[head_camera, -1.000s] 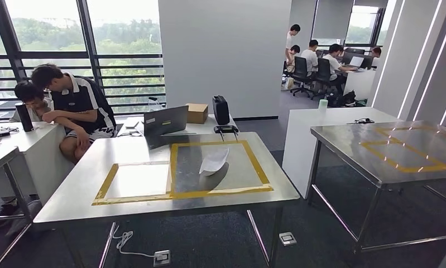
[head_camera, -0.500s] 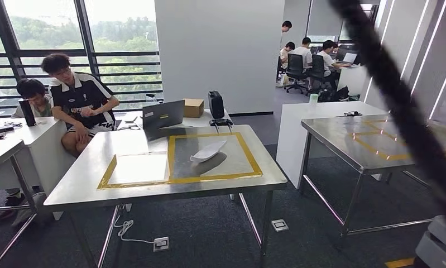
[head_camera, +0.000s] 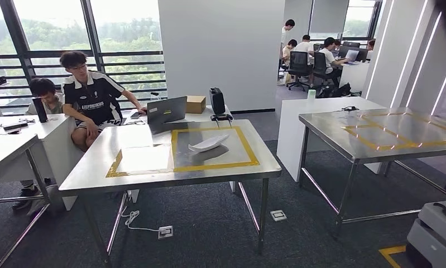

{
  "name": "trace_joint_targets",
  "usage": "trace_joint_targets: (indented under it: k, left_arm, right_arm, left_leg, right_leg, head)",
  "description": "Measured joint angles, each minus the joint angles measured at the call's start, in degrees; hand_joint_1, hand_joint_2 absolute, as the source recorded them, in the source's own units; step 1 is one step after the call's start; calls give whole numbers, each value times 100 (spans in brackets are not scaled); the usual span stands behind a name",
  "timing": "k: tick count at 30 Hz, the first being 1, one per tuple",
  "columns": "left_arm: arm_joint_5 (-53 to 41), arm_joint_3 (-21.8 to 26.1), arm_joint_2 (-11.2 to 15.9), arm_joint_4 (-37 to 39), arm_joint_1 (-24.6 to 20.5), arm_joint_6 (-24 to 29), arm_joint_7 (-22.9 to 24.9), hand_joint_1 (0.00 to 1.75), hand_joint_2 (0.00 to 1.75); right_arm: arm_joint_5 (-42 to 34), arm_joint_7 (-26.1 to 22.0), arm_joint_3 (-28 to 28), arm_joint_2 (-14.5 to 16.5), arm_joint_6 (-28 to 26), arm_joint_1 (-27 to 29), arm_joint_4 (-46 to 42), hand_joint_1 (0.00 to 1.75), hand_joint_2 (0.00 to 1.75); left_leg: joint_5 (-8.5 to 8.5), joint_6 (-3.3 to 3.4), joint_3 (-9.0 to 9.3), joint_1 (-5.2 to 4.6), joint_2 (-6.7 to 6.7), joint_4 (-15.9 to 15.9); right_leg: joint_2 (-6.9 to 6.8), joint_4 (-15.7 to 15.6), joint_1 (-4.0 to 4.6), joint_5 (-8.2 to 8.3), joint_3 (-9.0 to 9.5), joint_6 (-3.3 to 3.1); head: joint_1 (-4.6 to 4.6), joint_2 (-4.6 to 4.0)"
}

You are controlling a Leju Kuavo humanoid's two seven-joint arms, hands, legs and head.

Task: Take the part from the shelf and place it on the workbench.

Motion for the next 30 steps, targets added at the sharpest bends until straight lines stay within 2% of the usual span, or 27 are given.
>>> trace_joint_targets:
  k: [1,2,3,4,5,6,7,8,9,10,11,12,13,14,16,17,18,19,21,22,23,24,25,26,28,29,30]
  left_arm:
    - [5,0,-4,2,2,0,1,0,175]
    - [9,1,-7,3,4,1,3,0,175]
    - [11,1,-8,3,8,1,7,0,175]
    - [13,2,-9,4,11,1,11,0,175]
    - [14,2,-9,4,14,1,14,0,175]
    - [14,2,-10,5,18,1,16,0,175]
    - [14,2,-13,7,20,1,16,0,175]
    - [14,2,-17,10,23,1,15,0,175]
    - [14,2,-20,12,25,0,14,0,175]
    - [14,2,-22,14,26,-1,11,0,175]
    - [14,2,-22,13,26,-1,7,0,175]
    - [14,2,-23,12,26,-2,2,0,175]
    - [14,2,-25,10,24,-2,-2,0,175]
    - [14,2,-26,9,22,-2,-5,0,175]
    - [14,2,-28,13,25,-3,-9,0,175]
    - [14,2,-28,14,30,-4,-12,0,175]
    - [14,2,-28,15,37,-5,-16,0,175]
    - [15,2,-28,16,41,-7,-25,0,175]
    - [21,2,-29,17,40,-19,-58,0,175]
    - [25,2,-30,18,38,-29,-75,0,175]
    - [31,2,-30,18,37,-37,-90,0,175]
    - [38,2,-30,18,38,-43,-97,0,175]
    - [43,2,-30,18,38,-46,-102,0,175]
    - [48,2,-28,16,35,-47,-109,0,175]
    - [51,2,-24,10,19,-48,-126,0,175]
    - [52,2,-23,8,11,-49,-135,0,175]
    - [56,2,-25,8,8,-49,-140,0,175]
  right_arm:
    - [3,8,1,1,3,-5,0,0,0]
    - [8,11,1,2,3,-8,1,0,0]
    - [13,13,1,2,3,-10,1,0,0]
    - [20,14,1,0,3,-17,2,0,0]
    - [29,16,1,-2,2,-23,2,0,0]
    - [36,21,2,-3,2,-30,3,0,0]
    - [44,26,4,-3,2,-34,3,0,0]
    - [49,30,6,-3,1,-37,4,0,0]
    - [51,34,7,-3,1,-43,4,0,0]
    - [54,36,10,-3,0,-55,4,0,0]
    - [57,38,16,-3,0,-75,4,0,0]
    - [60,42,28,-3,1,-99,4,0,0]
    - [64,47,41,-3,1,-119,5,0,0]
    - [67,50,52,-3,1,-136,5,0,0]
    - [70,55,62,-3,0,-149,7,0,0]
    - [68,60,65,-1,0,-160,8,0,0]
    - [64,69,68,2,0,-172,9,0,0]
    - [61,81,71,4,0,-188,10,0,0]
    - [54,114,73,9,0,-206,12,0,0]
    - [53,125,73,11,-1,-208,14,0,0]
    - [52,132,73,13,-1,-208,16,0,0]
    - [52,133,72,14,-2,-208,20,0,0]
    - [52,134,72,14,-2,-208,22,0,0]
    - [50,136,71,15,-2,-208,25,0,0]
    - [45,140,71,16,-2,-209,27,0,0]
    - [43,141,71,16,-2,-212,27,0,0]
    - [42,141,71,16,-2,-215,29,0,0]
  left_leg:
    - [63,27,-49,2,7,-4]
    - [132,63,-98,12,17,-16]
    - [214,97,-169,30,29,-32]
    - [299,118,-256,49,40,-40]
    - [376,127,-352,53,43,-36]
    - [454,126,-445,58,48,-29]
    - [532,115,-543,64,54,-17]
    - [609,99,-651,73,58,4]
    - [682,75,-766,89,61,33]
    - [748,46,-888,108,62,71]
    - [807,10,-996,123,61,114]
    - [856,-29,-1080,131,59,158]
    - [902,-73,-1131,132,59,188]
    - [950,-118,-1157,129,58,200]
    - [1037,-207,-1182,142,58,181]
    - [1004,-241,-1220,154,50,204]
    - [867,-265,-1274,164,39,296]
    - [626,-280,-1351,169,25,498]
    - [34,-286,-1509,163,3,1180]
    - [-132,-285,-1557,160,-2,1529]
    - [-158,-272,-1545,155,-4,1767]
    - [-58,-249,-1455,149,-4,1827]
    - [95,-212,-1267,135,-5,1690]
    - [201,-158,-969,111,-4,1358]
    - [135,-65,-325,53,-1,494]
    - [49,-39,-126,26,-1,187]
    - [-5,-22,-49,4,0,32]
  right_leg:
    - [-2,-6,-18,40,-8,33]
    - [9,30,-28,-13,-40,73]
    - [23,154,-36,-184,-96,115]
    - [35,384,-53,-452,-174,157]
    - [43,708,-71,-772,-258,200]
    - [44,1080,-97,-1025,-331,236]
    - [44,1394,-123,-1139,-363,264]
    - [44,1577,-145,-1107,-330,289]
    - [44,1580,-166,-966,-209,312]
    - [44,1380,-186,-800,9,336]
    - [47,1015,-206,-738,305,361]
    - [57,595,-205,-778,611,366]
    - [63,255,-197,-875,825,342]
    - [67,36,-181,-979,942,300]
    - [55,-42,-151,-971,911,167]
    - [43,-42,-147,-916,866,106]
    - [32,-49,-144,-851,808,47]
    - [22,-55,-143,-775,733,-3]
    - [17,-51,-114,-627,560,-53]
    - [14,-48,-93,-549,461,-63]
    - [11,-44,-70,-471,358,-69]
    - [7,-40,-49,-395,260,-71]
    - [6,-35,-29,-318,163,-70]
    - [5,-27,-16,-244,80,-65]
    - [3,-11,3,-120,-23,-30]
    - [-3,-9,-5,-70,-37,-1]
    - [-9,-17,-19,-25,-36,35]
  head:
    - [-4,-1]
    - [-5,-2]
    - [-5,-2]
    - [-4,-3]
    - [-2,-2]
    - [-2,-2]
    - [-2,-2]
    - [-1,-2]
    - [-1,-2]
    - [0,-2]
    - [1,-2]
    - [1,-2]
    - [2,-2]
    - [0,-2]
    - [-7,-2]
    - [-11,-2]
    - [-14,-2]
    - [-18,-2]
    - [-22,-2]
    - [-24,-2]
    - [-24,-2]
    - [-26,-2]
    - [-26,-2]
    - [-25,-2]
    - [-23,-2]
    - [-25,-2]
    - [-26,-2]
